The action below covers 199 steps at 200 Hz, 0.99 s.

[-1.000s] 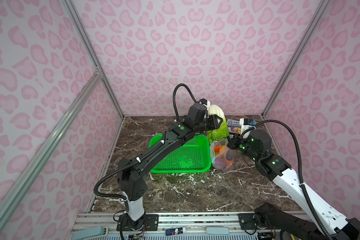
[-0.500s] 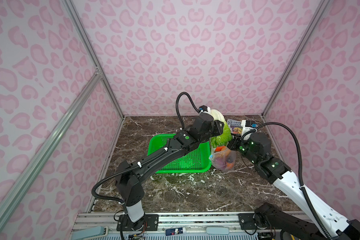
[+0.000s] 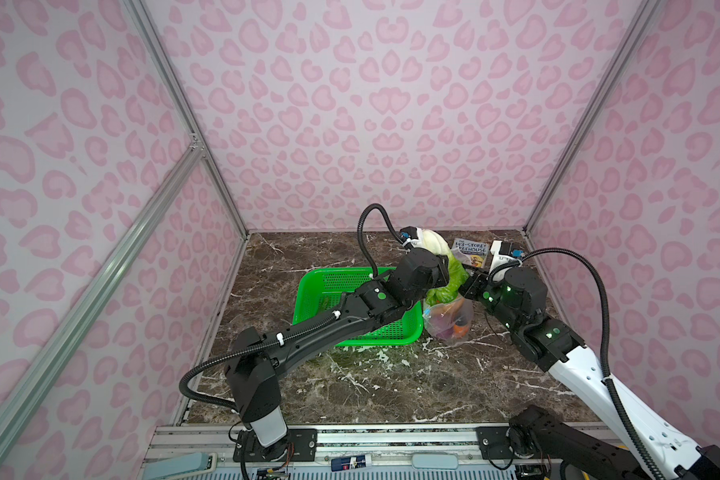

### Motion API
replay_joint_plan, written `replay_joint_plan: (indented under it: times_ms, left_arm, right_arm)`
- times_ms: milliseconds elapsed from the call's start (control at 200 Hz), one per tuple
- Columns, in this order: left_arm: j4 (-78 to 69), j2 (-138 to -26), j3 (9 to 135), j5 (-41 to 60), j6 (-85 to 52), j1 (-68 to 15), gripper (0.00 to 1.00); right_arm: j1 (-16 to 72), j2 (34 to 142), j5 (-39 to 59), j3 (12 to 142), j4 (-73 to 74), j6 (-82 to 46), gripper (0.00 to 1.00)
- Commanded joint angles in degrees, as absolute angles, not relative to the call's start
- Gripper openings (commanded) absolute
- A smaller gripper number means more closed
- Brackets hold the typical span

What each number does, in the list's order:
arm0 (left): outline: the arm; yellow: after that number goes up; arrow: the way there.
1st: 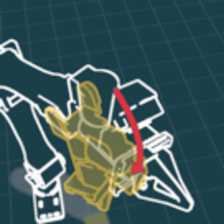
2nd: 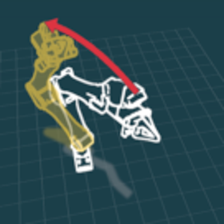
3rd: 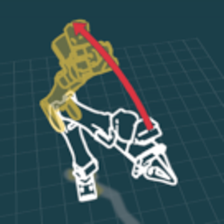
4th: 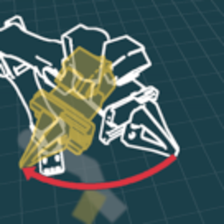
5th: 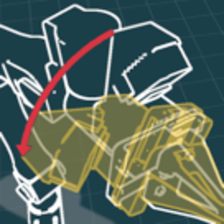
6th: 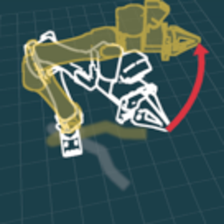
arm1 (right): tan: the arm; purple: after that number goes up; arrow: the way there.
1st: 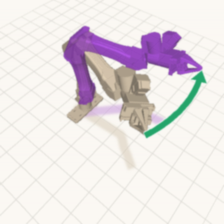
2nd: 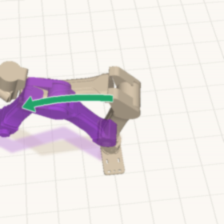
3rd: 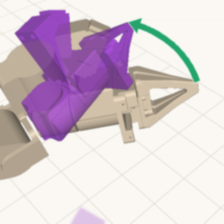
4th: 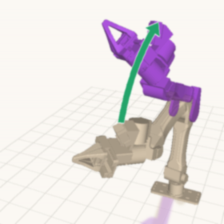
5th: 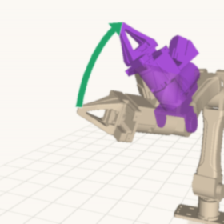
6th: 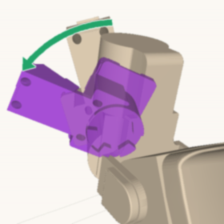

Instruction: Place the food in the zip-top bag and seal the zipper

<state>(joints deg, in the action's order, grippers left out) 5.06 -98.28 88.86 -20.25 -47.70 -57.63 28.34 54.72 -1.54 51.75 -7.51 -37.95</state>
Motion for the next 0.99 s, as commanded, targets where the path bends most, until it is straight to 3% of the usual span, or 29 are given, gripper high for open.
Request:
replay_joint_plan:
  times_ms: [0, 640, 990]
  left_arm:
    - [2.73, -99.39, 89.12, -23.2, -46.46, -58.09, 0.41]
    - [-0.19, -102.49, 89.83, -32.29, -39.86, -58.53, 0.41]
    - [-1.84, -105.59, 93.5, -31.46, -41.48, -59.06, 0.41]
  right_arm:
    - [28.34, 54.69, -1.35, 52.03, -2.15, -38.69, 0.0]
    - [22.87, 54.32, 3.38, 50.86, -0.71, -40.75, 0.0]
    - [23.4, 55.15, 5.46, 51.32, -0.15, -41.57, 0.0]
